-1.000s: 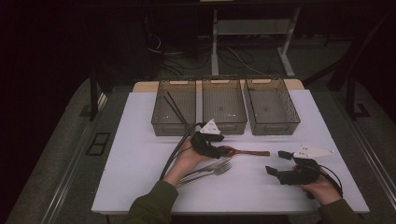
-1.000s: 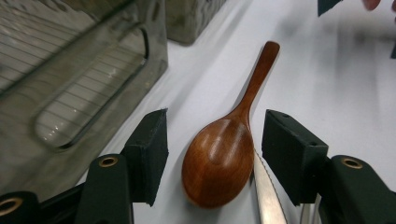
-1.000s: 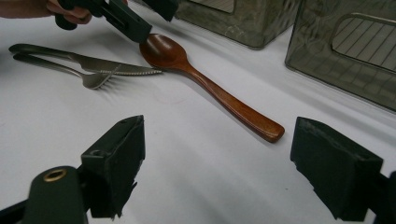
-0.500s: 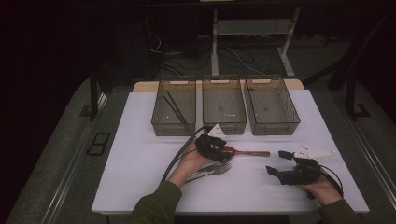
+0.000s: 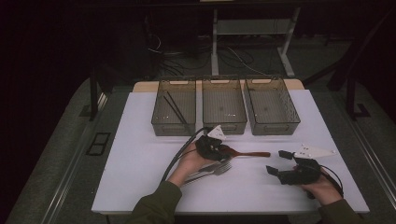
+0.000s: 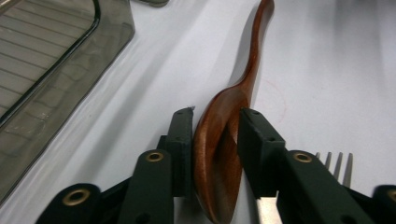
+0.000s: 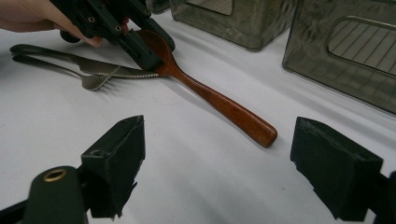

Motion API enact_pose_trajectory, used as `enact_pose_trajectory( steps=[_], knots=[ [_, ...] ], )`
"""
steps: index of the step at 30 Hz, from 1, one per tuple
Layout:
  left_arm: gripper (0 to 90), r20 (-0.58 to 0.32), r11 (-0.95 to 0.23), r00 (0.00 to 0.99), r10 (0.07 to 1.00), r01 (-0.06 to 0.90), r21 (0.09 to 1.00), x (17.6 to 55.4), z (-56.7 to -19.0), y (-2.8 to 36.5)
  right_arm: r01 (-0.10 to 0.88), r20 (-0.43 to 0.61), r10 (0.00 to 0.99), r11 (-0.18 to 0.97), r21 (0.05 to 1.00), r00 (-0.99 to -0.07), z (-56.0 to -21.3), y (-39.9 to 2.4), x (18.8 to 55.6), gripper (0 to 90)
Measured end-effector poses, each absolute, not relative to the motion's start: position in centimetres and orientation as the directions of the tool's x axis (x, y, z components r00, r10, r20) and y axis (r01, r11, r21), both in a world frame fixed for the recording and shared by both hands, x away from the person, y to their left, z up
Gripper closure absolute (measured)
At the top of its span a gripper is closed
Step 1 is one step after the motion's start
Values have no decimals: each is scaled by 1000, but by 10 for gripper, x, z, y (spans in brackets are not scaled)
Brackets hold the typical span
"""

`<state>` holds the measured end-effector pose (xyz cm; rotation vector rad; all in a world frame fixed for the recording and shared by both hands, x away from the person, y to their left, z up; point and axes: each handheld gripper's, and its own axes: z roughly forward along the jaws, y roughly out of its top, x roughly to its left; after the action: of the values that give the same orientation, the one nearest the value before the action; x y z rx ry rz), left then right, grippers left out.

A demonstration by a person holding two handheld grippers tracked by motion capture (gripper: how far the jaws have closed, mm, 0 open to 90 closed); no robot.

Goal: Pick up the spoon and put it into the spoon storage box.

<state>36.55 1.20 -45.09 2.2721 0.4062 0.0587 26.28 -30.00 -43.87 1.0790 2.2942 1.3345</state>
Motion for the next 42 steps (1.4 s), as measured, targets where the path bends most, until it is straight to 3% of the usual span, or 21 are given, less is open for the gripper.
enact_pose_trajectory(
  steps=[10,16,42],
  knots=[
    [801,-58,-625,959,278,227,747,363,-448,13,463,124,718,297,835,-685,-439,-300,263,182],
    [806,-9,-642,958,286,198,741,361,-445,11,462,126,716,296,836,-686,-438,-300,262,182],
    [807,2,-579,952,307,185,794,348,-412,29,462,130,734,268,846,-666,-441,-291,255,121]
  ],
)
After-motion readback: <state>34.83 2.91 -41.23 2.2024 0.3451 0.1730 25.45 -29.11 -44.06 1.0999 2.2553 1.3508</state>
